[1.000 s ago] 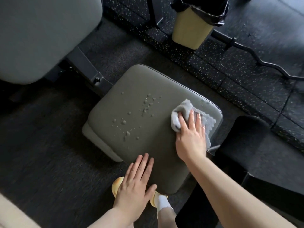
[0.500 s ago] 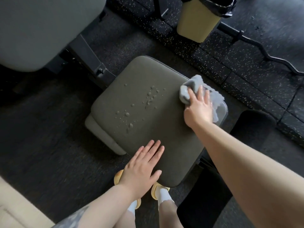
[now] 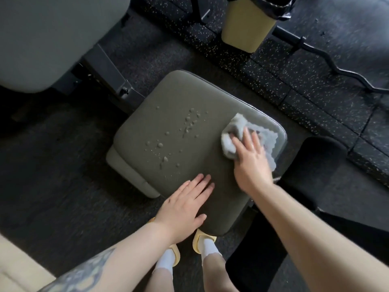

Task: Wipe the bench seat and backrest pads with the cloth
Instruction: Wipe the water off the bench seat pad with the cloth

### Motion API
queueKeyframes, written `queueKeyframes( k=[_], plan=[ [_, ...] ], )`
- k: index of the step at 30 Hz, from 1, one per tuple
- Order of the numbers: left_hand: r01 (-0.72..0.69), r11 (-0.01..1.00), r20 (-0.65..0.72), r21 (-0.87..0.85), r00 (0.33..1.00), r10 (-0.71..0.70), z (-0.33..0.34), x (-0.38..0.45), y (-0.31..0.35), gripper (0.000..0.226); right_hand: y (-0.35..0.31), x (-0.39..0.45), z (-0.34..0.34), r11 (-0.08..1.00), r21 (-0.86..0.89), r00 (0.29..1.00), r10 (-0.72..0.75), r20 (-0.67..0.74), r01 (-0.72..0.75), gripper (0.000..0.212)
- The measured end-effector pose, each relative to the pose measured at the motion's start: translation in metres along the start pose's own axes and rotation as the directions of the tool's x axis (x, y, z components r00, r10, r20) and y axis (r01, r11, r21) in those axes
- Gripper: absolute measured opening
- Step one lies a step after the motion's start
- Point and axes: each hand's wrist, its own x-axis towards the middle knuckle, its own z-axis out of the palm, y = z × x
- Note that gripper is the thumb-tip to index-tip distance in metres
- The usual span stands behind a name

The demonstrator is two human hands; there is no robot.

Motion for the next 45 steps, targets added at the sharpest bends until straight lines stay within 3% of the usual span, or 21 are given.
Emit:
queueKeyframes(
  k=[2, 4, 7, 10, 11, 13, 15, 17, 19, 21, 23, 24, 27, 29, 31, 34, 35, 38, 40, 41, 45],
  plan=[
    [-0.033, 0.998, 0.002, -0.044, 0.999, 0.033, -0.002, 0.007, 0.002, 0.073, 0.017, -0.047, 0.015, 0.992, -0.025, 0.992, -0.127, 0.005, 0.127, 0.069],
    [-0.038, 0.998, -0.013, -0.056, 0.999, 0.037, -0.003, 0.009, 0.005, 0.073, 0.034, -0.055, 0.014, 0.991, -0.037, 0.991, -0.13, -0.007, 0.13, 0.07],
    [-0.021, 0.999, 0.006, -0.046, 1.0, 0.022, -0.004, 0.008, 0.007, 0.071, 0.024, 0.003, -0.006, 0.995, -0.016, 0.992, 0.094, -0.083, -0.095, 0.071],
    [-0.016, 1.0, 0.029, -0.006, 0.999, 0.016, -0.003, 0.007, 0.008, 0.071, -0.016, 0.062, -0.019, 0.94, 0.139, 0.949, 0.317, -0.006, -0.313, 0.073],
    [-0.016, 1.0, 0.03, 0.0, 0.999, 0.016, -0.002, 0.007, 0.007, 0.071, -0.028, 0.066, -0.016, 0.951, 0.154, 0.962, 0.273, -0.004, -0.269, 0.073],
    [-0.016, 1.0, 0.004, 0.008, 1.0, 0.016, 0.0, 0.007, 0.007, 0.072, -0.039, 0.05, 0.0, 0.995, 0.094, 1.0, 0.016, 0.012, -0.017, 0.07],
    [-0.011, 1.0, -0.021, -0.009, 1.0, 0.011, -0.004, 0.004, 0.007, 0.072, -0.024, 0.02, 0.011, 0.991, 0.023, 0.991, -0.135, 0.016, 0.134, 0.067],
    [0.004, 0.998, -0.017, -0.063, 1.0, -0.005, -0.007, 0.0, 0.007, 0.071, 0.0, 0.007, 0.002, 0.998, -0.026, 0.999, -0.052, -0.016, 0.051, 0.066],
    [0.025, 0.997, 0.0, -0.078, 1.0, -0.025, -0.007, -0.004, 0.008, 0.07, 0.012, 0.023, -0.016, 0.991, -0.029, 0.991, 0.129, -0.025, -0.129, 0.069],
    [0.037, 0.997, 0.009, -0.064, 0.999, -0.037, -0.003, -0.006, 0.008, 0.069, 0.003, 0.053, -0.032, 0.941, 0.057, 0.943, 0.332, 0.016, -0.333, 0.074],
    [0.039, 0.999, 0.025, -0.026, 0.999, -0.038, 0.001, -0.005, 0.007, 0.067, -0.017, 0.069, -0.033, 0.913, 0.079, 0.917, 0.398, 0.036, -0.4, 0.079],
    [0.051, 0.999, 0.045, -0.017, 0.998, -0.05, 0.003, -0.006, 0.008, 0.067, -0.026, 0.066, -0.028, 0.933, 0.058, 0.935, 0.353, 0.029, -0.354, 0.081],
    [0.081, 0.993, 0.069, -0.086, 0.995, -0.076, 0.004, -0.006, 0.008, 0.068, -0.016, 0.02, 0.0, 1.0, -0.027, 1.0, 0.012, 0.02, -0.012, 0.08],
    [0.062, 0.987, 0.013, -0.149, 0.998, -0.06, 0.006, -0.006, 0.007, 0.068, 0.009, -0.007, -0.001, 0.994, -0.084, 0.997, -0.07, 0.045, 0.073, 0.079],
    [0.034, 0.989, 0.001, -0.144, 0.999, -0.034, 0.008, -0.007, 0.003, 0.07, 0.022, 0.003, -0.013, 0.991, -0.111, 0.997, 0.075, 0.033, -0.071, 0.078],
    [0.048, 0.993, 0.056, -0.112, 0.998, -0.042, 0.008, -0.006, 0.002, 0.07, -0.008, 0.056, -0.03, 0.924, -0.025, 0.923, 0.382, 0.054, -0.381, 0.078],
    [0.052, 0.993, 0.062, -0.104, 0.997, -0.046, 0.009, -0.006, 0.001, 0.071, -0.025, 0.072, -0.033, 0.917, 0.007, 0.914, 0.398, 0.085, -0.4, 0.08],
    [0.02, 0.996, 0.028, -0.085, 0.999, -0.017, 0.012, -0.005, -0.005, 0.071, -0.053, 0.075, -0.018, 0.985, 0.036, 0.98, 0.166, 0.109, -0.17, 0.081],
    [0.006, 0.998, 0.029, -0.064, 1.0, -0.004, 0.006, -0.006, -0.005, 0.07, -0.036, 0.041, -0.001, 0.999, -0.028, 0.997, -0.025, 0.075, 0.027, 0.075],
    [-0.006, 0.997, 0.016, -0.079, 1.0, 0.008, 0.004, -0.006, -0.006, 0.069, -0.02, 0.019, 0.003, 0.997, -0.064, 0.998, -0.05, 0.043, 0.053, 0.073],
    [-0.038, 0.993, -0.006, -0.109, 0.999, 0.038, 0.001, -0.008, -0.008, 0.071, 0.02, -0.011, -0.02, 0.965, -0.045, 0.963, 0.259, 0.069, -0.257, 0.08]
  ],
)
